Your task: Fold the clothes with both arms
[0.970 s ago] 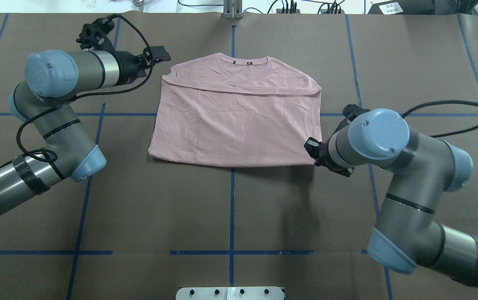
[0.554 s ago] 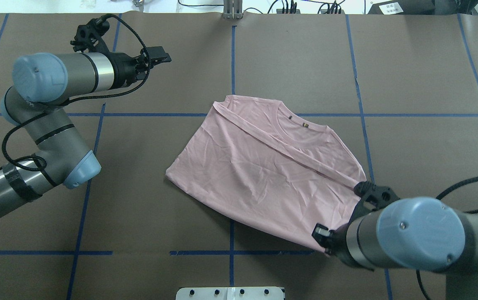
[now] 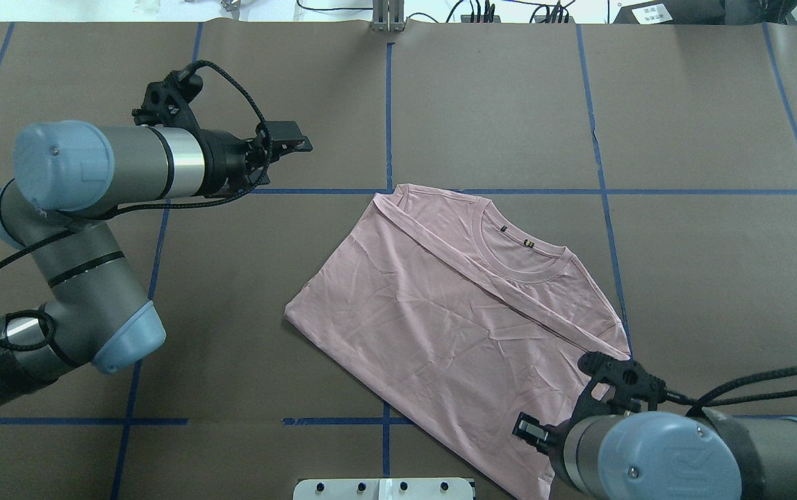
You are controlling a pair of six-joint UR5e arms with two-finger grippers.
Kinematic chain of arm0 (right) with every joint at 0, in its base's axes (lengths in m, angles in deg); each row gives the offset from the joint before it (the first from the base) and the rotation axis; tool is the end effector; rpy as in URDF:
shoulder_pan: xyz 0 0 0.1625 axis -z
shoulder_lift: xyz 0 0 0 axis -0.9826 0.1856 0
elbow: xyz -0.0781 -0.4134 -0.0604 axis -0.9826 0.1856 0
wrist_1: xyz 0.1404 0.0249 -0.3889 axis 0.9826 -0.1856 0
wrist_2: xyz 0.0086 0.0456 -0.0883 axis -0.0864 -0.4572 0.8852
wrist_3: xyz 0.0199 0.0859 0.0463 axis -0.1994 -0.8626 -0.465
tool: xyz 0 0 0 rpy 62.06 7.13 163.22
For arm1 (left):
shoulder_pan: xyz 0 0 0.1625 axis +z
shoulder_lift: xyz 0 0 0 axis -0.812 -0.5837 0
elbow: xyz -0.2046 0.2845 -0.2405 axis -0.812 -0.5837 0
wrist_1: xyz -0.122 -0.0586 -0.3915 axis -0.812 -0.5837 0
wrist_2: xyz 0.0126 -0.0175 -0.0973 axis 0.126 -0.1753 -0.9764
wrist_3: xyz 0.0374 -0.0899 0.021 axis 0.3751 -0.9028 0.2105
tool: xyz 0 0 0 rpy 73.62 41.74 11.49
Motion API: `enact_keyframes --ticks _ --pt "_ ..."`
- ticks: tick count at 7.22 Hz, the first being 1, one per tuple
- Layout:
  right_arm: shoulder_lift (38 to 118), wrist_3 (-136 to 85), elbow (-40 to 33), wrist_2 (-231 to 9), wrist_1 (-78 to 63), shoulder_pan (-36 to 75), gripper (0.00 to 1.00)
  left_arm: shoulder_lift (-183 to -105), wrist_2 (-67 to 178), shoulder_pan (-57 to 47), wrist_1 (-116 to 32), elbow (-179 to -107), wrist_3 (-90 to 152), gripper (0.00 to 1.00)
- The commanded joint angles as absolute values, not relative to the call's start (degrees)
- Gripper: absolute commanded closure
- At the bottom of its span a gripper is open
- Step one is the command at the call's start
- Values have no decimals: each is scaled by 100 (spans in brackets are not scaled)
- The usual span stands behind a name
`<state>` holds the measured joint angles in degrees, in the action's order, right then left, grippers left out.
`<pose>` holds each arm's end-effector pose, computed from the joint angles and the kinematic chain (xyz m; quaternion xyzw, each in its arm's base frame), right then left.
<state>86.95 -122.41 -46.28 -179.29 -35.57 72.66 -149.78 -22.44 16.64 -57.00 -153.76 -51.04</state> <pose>-0.4204 -0.1808 0.2600 -0.0621 -0.3488 0.2374 0.9045 0.4131 -0.4661 0.2335 0.1045 0.6223 -0.2439 0.7365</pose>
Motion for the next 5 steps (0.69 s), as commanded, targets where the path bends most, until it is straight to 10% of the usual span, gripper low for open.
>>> enact_keyframes --ticks 1,5 --pt "8143 -11816 -4377 -17909 -3518 6047 0 -14951 -2410 2218 -4269 -15913 -5401 1" --pt "7515 -10538 -3313 -18243 -2853 4722 0 -14609 -1962 3081 -3710 -15660 -5543 3"
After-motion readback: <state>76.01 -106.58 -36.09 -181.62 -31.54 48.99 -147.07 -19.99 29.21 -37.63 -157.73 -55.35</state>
